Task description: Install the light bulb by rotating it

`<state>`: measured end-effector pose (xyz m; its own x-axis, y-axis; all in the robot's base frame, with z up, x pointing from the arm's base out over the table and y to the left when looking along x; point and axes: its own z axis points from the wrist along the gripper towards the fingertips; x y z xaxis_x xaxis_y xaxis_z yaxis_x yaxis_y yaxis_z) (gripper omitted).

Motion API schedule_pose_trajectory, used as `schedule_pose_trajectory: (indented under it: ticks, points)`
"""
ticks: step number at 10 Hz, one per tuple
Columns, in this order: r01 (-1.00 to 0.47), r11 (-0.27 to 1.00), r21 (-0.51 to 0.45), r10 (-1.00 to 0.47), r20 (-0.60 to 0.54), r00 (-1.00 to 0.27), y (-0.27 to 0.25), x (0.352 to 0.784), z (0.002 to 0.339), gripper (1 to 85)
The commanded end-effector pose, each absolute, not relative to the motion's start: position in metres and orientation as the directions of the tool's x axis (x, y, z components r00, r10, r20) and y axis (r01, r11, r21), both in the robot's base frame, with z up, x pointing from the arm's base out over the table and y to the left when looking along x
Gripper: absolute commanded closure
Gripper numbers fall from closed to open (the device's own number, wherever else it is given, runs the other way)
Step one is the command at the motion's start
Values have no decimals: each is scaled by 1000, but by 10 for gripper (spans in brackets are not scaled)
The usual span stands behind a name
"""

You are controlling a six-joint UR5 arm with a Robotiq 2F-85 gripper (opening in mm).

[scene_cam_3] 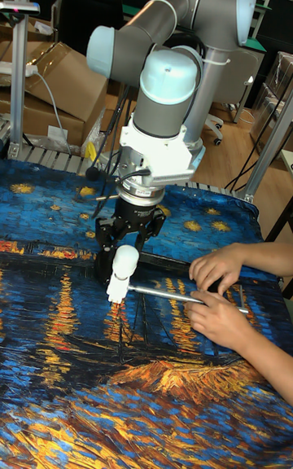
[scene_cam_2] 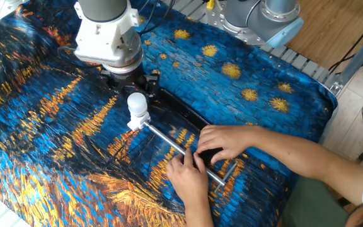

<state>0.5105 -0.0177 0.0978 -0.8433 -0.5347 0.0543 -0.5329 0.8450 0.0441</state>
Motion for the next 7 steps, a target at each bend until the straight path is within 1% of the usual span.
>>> schedule_pose_trajectory:
  ticks: [1,4,7]
  points:
    - [-704,709,31,-705,36,-708,-20,514,100,210]
    - [-790,613,21,-790,41,-612,-23,514,100,200]
    - [-860,510,19,-860,26,-509,-22,517,100,163]
